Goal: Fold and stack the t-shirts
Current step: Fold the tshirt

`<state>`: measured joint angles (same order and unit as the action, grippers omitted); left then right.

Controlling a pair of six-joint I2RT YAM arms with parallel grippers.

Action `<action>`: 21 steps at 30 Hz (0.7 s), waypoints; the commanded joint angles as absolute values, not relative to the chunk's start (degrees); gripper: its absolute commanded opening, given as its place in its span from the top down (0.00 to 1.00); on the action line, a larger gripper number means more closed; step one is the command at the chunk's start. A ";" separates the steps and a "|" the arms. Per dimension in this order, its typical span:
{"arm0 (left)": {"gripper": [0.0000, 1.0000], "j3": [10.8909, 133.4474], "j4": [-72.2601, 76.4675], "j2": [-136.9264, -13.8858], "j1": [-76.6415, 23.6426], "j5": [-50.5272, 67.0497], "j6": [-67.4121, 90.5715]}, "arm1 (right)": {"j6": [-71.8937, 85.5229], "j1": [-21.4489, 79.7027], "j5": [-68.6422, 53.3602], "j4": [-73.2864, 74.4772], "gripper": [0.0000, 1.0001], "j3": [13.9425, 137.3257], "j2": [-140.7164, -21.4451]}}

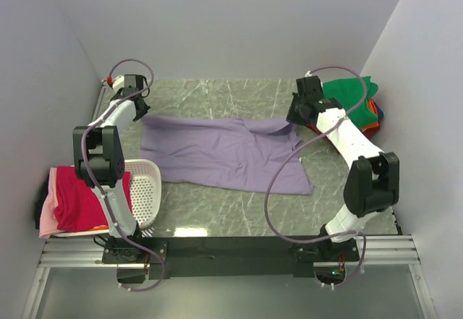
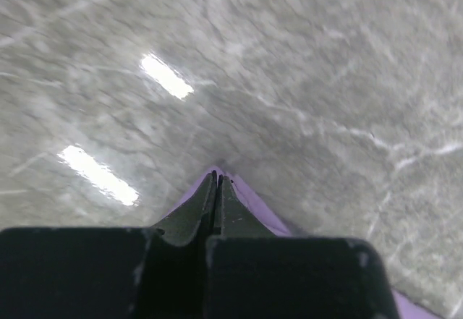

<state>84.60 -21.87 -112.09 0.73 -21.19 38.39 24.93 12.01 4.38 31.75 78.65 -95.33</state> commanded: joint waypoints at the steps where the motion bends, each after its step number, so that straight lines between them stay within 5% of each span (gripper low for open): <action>1: 0.99 84.20 -20.92 -108.81 1.14 -26.36 37.27 | 23.20 13.53 8.08 34.19 1.00 76.65 -89.75; 21: 0.99 79.28 -18.72 -104.33 1.14 -31.64 34.80 | 23.64 15.21 7.91 42.80 1.00 72.24 -75.15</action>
